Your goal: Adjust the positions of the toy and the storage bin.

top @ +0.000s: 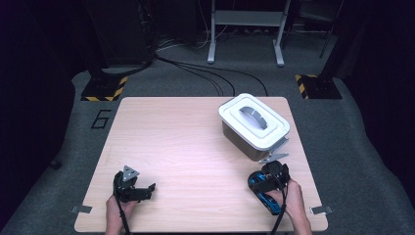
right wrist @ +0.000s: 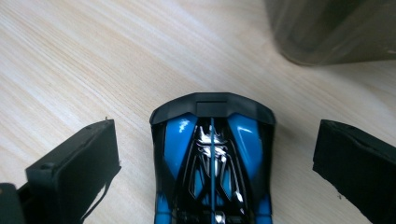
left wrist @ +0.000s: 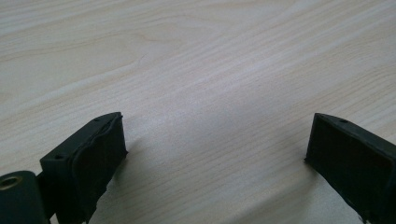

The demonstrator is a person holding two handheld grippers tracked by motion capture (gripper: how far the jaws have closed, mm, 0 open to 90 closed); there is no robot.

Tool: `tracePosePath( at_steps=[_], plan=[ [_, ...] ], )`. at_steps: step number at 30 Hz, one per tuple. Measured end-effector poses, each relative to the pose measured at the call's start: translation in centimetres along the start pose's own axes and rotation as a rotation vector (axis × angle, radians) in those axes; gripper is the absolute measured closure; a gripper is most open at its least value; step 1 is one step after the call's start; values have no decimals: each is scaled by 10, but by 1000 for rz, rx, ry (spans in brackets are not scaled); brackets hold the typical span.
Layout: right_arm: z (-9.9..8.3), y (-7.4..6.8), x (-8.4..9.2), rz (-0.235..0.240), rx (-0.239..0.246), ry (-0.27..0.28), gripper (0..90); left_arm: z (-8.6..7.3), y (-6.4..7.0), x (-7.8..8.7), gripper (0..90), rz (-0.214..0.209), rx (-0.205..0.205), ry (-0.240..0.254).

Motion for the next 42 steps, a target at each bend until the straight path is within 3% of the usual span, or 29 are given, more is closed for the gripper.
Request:
tracePosePath(
  at_steps=[3, 5, 11, 16, 27, 28, 29, 42],
  plan=[
    [-4, 8, 14, -1, -44, 49, 0, 0, 0, 0, 47, 0, 0, 0],
    [-4, 11, 16, -7, -46, 62, 0, 0, 0, 0, 47, 0, 1, 1],
    [-7, 31, 39, -23, -120, 113, 0, 0, 0, 0, 46, 0, 0, 0],
    [-2, 40, 52, -33, -137, 137, 0, 0, 1, 0, 46, 0, 7, -1],
    [32, 54, 78, -87, -126, 191, 0, 3, 1, -3, 37, -2, 12, 1],
    [35, 56, 78, -91, -106, 195, 0, 4, 1, -3, 36, -2, 13, 2],
    [38, 55, 79, -90, -119, 192, 0, 4, 1, -3, 36, -2, 13, 1],
    [84, 64, 87, -130, -66, 202, 0, 4, 1, -3, 36, 0, 9, 0]
  ],
)
Point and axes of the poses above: each handheld gripper's, and its own axes: x roughly backward along the jaws, z roughly out of its top, y roughly to its right, the point moved 6 cm from there along -x, roughly forward along the jaws, and after that the axes turned 9 degrees about -y, right-handed, at the moved point
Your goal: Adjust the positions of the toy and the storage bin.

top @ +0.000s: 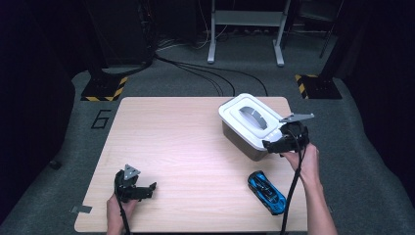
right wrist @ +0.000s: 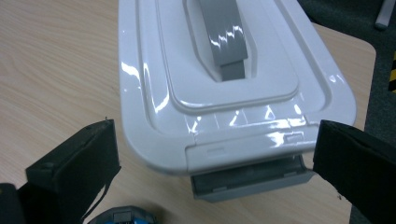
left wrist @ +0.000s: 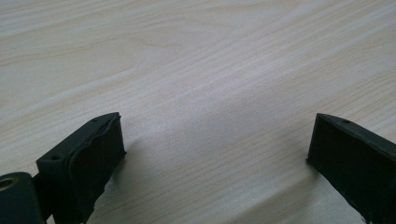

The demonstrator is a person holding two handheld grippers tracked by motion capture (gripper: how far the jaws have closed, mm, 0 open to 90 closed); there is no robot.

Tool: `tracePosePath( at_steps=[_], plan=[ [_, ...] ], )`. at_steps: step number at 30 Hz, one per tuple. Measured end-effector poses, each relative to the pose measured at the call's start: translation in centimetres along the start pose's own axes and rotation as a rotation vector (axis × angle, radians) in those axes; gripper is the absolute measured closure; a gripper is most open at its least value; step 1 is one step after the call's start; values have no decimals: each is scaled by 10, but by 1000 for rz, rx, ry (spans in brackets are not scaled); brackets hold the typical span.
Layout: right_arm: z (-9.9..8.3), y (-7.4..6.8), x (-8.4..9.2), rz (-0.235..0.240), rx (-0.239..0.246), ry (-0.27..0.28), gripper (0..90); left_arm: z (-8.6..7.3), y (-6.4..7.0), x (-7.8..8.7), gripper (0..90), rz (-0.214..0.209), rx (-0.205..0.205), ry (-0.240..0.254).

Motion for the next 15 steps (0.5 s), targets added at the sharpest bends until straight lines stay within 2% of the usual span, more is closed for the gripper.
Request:
tracePosePath(
  at_steps=[4, 15],
  plan=[
    [12, 1, -5, -5, 5, -18, 0, 0, 0, 0, 36, 0, 0, 0],
    [39, 6, -26, 2, 7, -25, 11, 0, 0, 0, 36, 0, 0, 0]
  ],
)
Point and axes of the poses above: each handheld gripper's, and its own axes: x roughly backward along the jaws, z roughly out of its top, y roughly to its right, the point moved 6 cm from there along -x, roughly forward along the jaws, and after that the axes turned 9 degrees about -y, right-handed, at the moved point
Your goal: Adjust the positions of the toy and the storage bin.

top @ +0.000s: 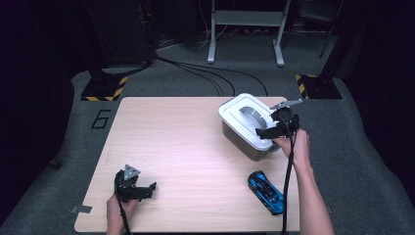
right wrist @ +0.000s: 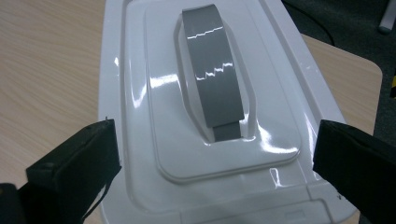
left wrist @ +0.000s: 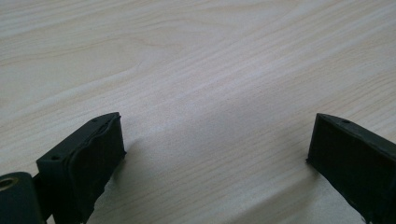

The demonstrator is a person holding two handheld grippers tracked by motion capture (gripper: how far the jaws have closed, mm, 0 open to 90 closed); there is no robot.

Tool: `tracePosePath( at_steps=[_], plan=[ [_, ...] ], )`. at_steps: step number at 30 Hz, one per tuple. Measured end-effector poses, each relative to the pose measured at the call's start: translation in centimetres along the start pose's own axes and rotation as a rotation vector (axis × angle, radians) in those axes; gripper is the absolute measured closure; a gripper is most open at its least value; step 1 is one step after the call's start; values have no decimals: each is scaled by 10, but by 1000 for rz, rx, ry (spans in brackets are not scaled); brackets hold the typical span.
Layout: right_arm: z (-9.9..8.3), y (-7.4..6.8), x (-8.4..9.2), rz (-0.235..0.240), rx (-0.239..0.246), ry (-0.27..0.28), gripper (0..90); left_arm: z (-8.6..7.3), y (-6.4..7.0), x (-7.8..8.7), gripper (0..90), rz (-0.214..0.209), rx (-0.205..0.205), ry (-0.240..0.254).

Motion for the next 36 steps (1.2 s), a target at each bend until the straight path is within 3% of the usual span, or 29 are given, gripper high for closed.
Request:
tracePosePath(
  at_steps=[13, 16, 17, 21, 26, 28, 31, 36],
  plan=[
    [21, -6, -26, -36, 75, 7, 414, 0, 0, 0, 37, -1, -1, 0],
    [26, -9, -29, -67, 92, 4, 524, 0, 0, 0, 37, 0, -1, 0],
    [28, -10, -29, -97, 116, 7, 592, 0, 0, 0, 37, -1, 0, 1],
    [33, -10, -31, -131, 134, -16, 630, 0, 0, 0, 37, -1, -1, 0],
    [36, -10, -33, -124, 118, -21, 607, 0, 0, 0, 37, -1, -1, 0],
    [38, -11, -37, -177, 119, -47, 591, 0, 0, 0, 37, -1, -1, 0],
    [40, -14, -40, -171, 123, -72, 596, 0, 0, 0, 37, -1, -1, 0],
    [43, -16, -41, -160, 117, -56, 651, 0, 0, 0, 37, -1, 0, 1]
  ],
)
Point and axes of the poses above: each handheld gripper's, and its own axes: x roughly backward along the jaws, z roughly out of its top, y roughly to its right, the point moved 6 cm from there along -x, roughly forward along the jaws, and after that the axes turned 9 degrees about -y, right-handed, at the moved point
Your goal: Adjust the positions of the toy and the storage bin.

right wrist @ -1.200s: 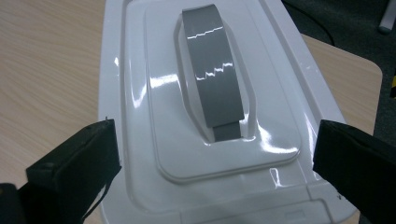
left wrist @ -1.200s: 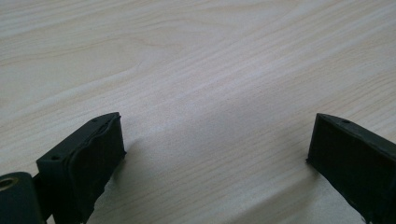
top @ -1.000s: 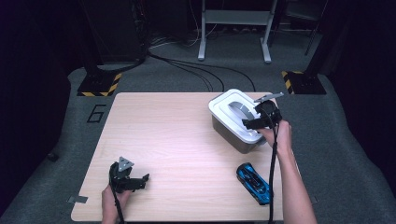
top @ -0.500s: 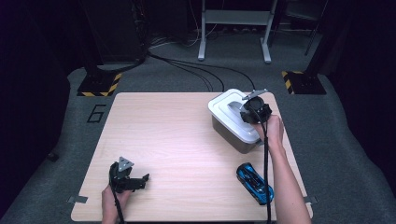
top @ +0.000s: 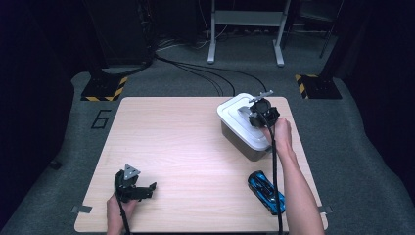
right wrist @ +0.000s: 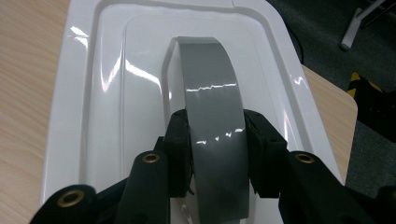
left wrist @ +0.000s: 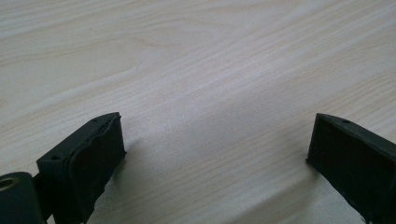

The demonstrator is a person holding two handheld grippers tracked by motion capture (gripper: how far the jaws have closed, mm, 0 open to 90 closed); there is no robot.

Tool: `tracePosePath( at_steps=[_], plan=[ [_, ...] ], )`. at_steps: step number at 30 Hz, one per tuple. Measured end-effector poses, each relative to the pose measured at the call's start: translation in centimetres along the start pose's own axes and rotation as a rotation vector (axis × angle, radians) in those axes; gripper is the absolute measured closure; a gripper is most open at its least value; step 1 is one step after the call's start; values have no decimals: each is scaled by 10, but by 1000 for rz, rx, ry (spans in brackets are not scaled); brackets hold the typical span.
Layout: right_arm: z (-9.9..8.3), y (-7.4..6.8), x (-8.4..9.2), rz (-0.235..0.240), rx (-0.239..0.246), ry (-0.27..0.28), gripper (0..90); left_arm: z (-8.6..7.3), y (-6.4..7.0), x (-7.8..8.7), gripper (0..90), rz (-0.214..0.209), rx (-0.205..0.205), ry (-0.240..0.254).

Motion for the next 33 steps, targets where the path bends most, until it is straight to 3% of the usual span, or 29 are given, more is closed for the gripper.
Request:
tracePosePath(
  at_steps=[8, 13, 23, 33],
  plan=[
    [2, -7, 2, 20, 20, -10, 668, 0, 0, 0, 37, -1, 0, 0],
    [5, -13, 5, 39, 26, 18, 670, 0, 0, 0, 37, 0, -1, 0],
    [7, -25, 4, 18, 74, -17, 670, 0, 0, 0, 37, 0, -1, 0],
    [10, -41, 7, 61, 87, -20, 670, 0, 0, 0, 37, 0, -1, 0]
  ],
)
Point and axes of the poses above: each handheld gripper's, and its own axes: x roughly backward along the jaws, z roughly out of its top, y roughly to its right, the point moved 6 cm from there along -x, roughly forward along the jaws, and after that the axes turned 9 degrees about -y, right-handed, at the moved point
